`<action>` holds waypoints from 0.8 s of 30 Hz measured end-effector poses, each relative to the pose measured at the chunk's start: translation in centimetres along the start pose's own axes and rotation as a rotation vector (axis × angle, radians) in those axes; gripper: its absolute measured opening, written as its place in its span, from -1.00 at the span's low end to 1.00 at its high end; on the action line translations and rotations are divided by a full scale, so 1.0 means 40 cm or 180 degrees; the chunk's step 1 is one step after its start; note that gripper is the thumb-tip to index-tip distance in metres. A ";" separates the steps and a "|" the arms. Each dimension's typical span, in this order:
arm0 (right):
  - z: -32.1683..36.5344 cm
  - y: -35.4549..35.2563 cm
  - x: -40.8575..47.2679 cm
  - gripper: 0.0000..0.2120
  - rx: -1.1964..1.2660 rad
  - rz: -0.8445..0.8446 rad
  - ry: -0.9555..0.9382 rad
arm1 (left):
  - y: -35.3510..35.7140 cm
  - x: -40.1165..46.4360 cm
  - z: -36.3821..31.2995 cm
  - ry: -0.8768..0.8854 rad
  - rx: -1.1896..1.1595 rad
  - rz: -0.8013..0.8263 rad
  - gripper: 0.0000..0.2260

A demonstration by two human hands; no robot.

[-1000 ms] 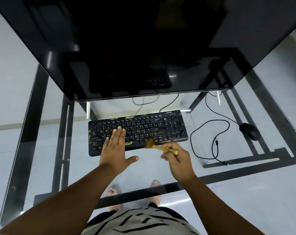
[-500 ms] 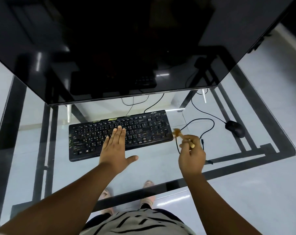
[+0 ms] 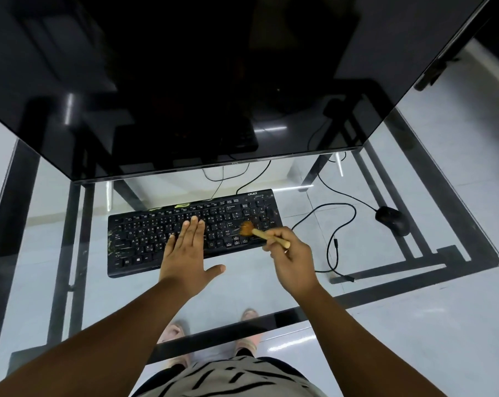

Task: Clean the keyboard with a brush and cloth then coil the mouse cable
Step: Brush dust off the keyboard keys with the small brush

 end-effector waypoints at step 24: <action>0.012 0.254 -0.031 -0.75 -0.1245 0.1552 -0.0609 | -0.043 -0.101 0.298 -0.0859 -0.0458 -0.0578 -0.41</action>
Point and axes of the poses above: each hand's wrist, its own x-axis towards the middle knuckle, its own y-axis out of the palm, z = x × y, the point moved 8 cm from there along x, towards the middle knuckle, and after that the axes turned 2 degrees about -y, right-handed, at the moved point
